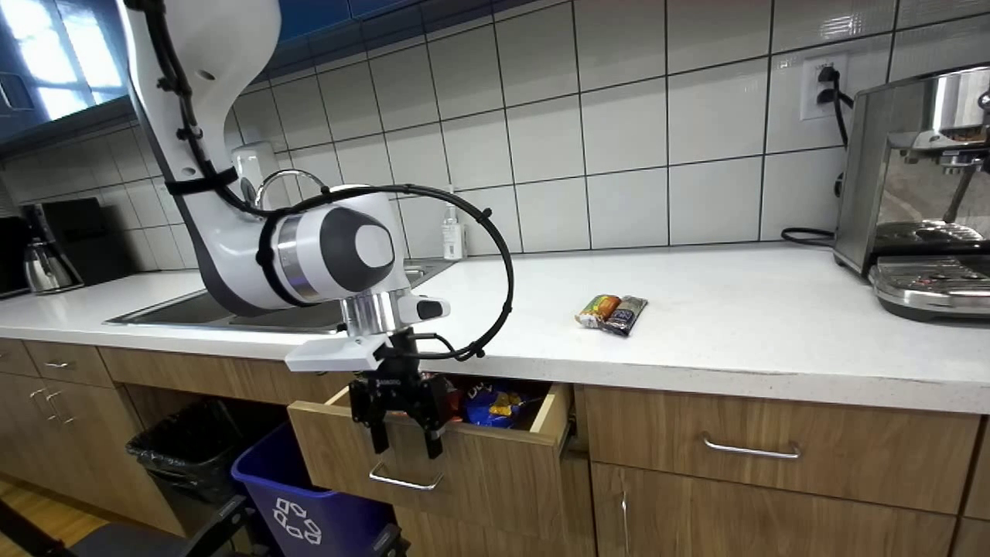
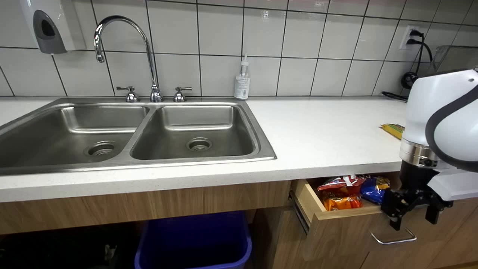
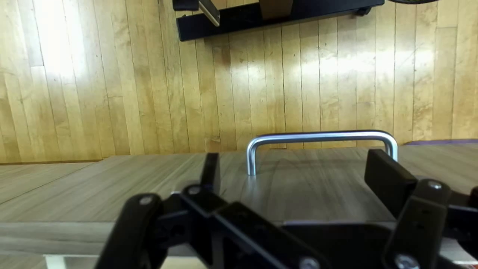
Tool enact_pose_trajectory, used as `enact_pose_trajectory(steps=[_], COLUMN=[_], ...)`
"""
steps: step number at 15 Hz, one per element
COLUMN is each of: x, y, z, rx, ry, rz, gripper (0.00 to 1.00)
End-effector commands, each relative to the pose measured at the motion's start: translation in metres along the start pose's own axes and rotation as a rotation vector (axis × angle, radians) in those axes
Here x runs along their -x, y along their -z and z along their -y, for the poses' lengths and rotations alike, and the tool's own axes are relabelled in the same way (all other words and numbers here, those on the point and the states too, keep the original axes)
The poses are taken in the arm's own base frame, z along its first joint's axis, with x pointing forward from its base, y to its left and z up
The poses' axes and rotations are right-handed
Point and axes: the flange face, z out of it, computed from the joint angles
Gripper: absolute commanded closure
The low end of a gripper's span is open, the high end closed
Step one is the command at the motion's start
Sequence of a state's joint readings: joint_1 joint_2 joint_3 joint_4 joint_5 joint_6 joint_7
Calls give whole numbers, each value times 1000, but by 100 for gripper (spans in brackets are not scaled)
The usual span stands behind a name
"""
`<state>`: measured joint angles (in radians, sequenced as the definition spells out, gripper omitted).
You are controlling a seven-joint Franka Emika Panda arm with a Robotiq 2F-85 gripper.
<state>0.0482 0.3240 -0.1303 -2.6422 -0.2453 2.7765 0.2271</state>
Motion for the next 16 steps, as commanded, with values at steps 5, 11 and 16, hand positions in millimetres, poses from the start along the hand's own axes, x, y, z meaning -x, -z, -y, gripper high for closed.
enact_pose_trajectory(steps=[5, 11, 16], x=[-35, -47, -56], y=[8, 12, 13], z=[1, 0, -1], rx=[-6, -1, 1], ry=[-23, -30, -34], rz=[-34, -50, -62], gripper=[0, 0, 0])
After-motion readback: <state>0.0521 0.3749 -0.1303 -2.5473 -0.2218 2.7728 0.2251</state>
